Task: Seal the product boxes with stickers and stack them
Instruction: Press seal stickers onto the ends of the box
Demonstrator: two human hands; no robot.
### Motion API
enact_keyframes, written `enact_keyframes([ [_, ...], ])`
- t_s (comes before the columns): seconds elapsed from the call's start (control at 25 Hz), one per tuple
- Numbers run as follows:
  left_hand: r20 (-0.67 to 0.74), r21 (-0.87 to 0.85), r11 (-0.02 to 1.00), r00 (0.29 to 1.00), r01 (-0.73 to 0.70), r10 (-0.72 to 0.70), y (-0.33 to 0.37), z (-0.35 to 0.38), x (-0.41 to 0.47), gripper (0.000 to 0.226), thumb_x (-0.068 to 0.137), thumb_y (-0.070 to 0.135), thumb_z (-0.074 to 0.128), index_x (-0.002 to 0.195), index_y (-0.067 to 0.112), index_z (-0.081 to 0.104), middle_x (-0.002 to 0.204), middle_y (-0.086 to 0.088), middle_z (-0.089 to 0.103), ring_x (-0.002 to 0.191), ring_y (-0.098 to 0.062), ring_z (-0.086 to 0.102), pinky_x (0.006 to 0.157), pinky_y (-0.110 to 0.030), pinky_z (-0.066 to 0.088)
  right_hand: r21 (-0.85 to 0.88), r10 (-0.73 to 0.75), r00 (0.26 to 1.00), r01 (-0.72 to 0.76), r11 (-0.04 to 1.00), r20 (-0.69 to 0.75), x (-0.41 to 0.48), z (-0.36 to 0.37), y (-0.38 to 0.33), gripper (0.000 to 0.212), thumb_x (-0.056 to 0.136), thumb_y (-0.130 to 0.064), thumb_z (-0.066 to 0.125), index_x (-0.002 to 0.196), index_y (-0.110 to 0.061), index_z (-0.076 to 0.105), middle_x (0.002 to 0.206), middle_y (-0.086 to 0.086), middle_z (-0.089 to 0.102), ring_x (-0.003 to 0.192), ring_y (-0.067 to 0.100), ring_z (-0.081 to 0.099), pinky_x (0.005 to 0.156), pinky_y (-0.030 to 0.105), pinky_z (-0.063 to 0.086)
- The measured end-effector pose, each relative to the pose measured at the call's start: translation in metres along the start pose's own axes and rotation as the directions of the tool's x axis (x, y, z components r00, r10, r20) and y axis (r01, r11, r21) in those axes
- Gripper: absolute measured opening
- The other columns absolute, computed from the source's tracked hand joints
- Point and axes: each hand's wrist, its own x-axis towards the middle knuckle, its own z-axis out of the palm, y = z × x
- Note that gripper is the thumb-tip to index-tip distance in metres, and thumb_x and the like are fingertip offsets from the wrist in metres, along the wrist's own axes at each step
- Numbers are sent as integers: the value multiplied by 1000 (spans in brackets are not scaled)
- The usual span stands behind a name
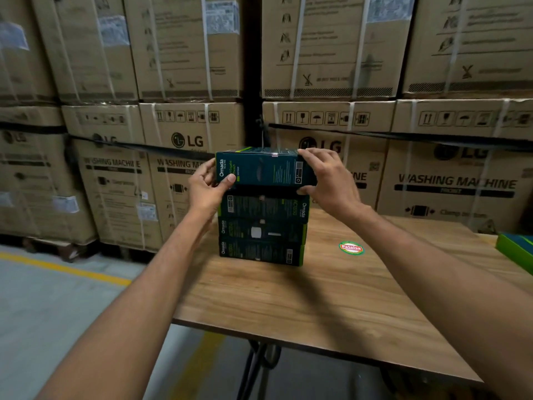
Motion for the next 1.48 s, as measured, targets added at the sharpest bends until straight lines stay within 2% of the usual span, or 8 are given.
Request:
enact_keyframes([
  [0.32,-8,98,995,1000,-5,6,-37,-1,0,63,88,6,82,144,12,54,137,-12,69,126,-19,67,113,-44,51,126,48,998,-53,991,43,-12,24,6,76,93,-24,76,159,-25,38,159,-1,41,150,19,27,118,46,39],
  [0.48,-33,106,994,999,-8,12,-44,2,3,64,88,15,83,145,18,54,142,-7,66,133,-17,62,115,-45,48,53,164,986,-165,985,17,-12,39,-19,90,86,-73,64,156,-24,36,158,3,34,150,24,21,119,49,34],
  [0.6,-36,104,994,999,-18,22,-48,3,2,66,88,19,84,147,18,53,142,-5,66,134,-17,61,115,-47,49,11,276,961,-276,961,-29,-11,59,-42,107,73,-89,61,154,-25,31,158,6,26,154,29,10,120,62,26],
  [0.8,-53,90,996,999,2,3,-48,4,0,67,90,19,82,149,20,52,146,-3,63,137,-14,58,115,-45,49,-20,275,953,-280,960,-126,-12,77,-44,114,65,-83,73,152,-24,29,158,9,25,155,33,9,116,69,28],
  [0.96,-55,88,996,998,-9,14,-52,7,-5,67,91,24,81,151,18,51,146,-4,63,137,-13,57,115,-38,49,2,255,963,-256,967,-86,-11,77,-39,120,60,-75,82,153,-26,25,159,8,21,155,32,4,118,71,23],
  [1.16,-95,93,995,994,-40,49,-52,12,-12,62,92,23,80,147,12,55,142,-6,66,134,-11,59,110,-27,50,30,312,943,-310,950,-114,-8,82,-45,111,64,-85,70,150,-28,27,157,5,21,156,31,2,118,73,21],
  [1.28,-96,53,998,995,-21,26,-54,13,-16,56,94,13,77,145,8,55,141,-7,66,134,-16,60,107,-23,52,-18,312,941,-317,948,-131,-10,84,-47,114,62,-82,73,151,-27,27,158,7,21,156,33,2,116,73,23],
  [1.48,-142,115,992,990,42,-26,-59,13,-27,60,93,3,74,148,16,53,148,-6,60,139,-17,55,116,-32,46,-70,259,966,-258,964,11,-11,73,-38,129,58,-64,88,157,-29,14,160,8,9,155,35,-6,120,69,20],
])
